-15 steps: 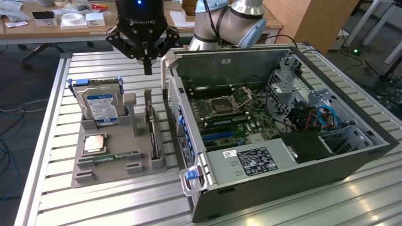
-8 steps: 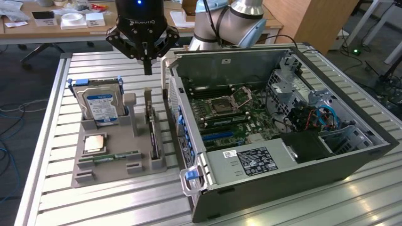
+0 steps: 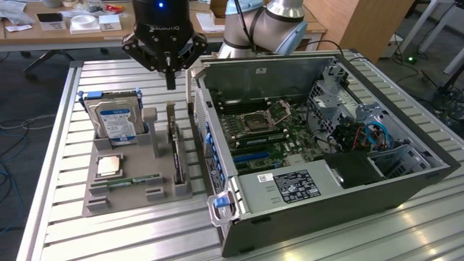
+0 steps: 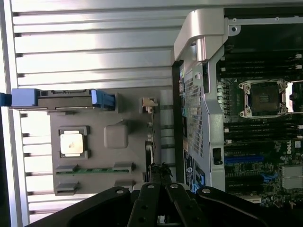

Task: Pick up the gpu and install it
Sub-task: 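Reach for the gpu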

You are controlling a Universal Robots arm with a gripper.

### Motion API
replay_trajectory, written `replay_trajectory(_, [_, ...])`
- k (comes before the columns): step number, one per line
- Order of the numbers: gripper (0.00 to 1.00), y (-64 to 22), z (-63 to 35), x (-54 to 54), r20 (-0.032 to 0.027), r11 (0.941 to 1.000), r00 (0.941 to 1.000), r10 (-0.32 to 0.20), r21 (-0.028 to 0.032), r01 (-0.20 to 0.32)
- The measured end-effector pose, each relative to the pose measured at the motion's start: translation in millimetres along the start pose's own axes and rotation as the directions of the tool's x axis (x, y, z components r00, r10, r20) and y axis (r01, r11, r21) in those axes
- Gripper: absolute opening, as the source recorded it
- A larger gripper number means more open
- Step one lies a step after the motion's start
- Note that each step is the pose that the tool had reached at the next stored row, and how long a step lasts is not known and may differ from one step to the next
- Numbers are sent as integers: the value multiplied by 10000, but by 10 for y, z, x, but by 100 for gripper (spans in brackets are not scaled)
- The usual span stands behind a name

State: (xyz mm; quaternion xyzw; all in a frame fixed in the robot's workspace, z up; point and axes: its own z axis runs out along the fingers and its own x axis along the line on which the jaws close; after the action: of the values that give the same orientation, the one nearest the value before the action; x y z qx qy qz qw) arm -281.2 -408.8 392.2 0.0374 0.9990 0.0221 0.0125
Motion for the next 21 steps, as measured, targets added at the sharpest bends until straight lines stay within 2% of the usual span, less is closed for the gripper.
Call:
replay_trajectory(4, [11,-112,-5,-9,0,10000,10000,-1,0,1])
replay_trajectory(8, [11,-189,-8,-14,0,10000,10000,-1,0,1])
replay_trajectory(16, [11,-215,-9,-16,0,10000,10000,-2,0,2])
replay_trajectory(21, [11,-264,-11,-20,0,10000,10000,-1,0,1])
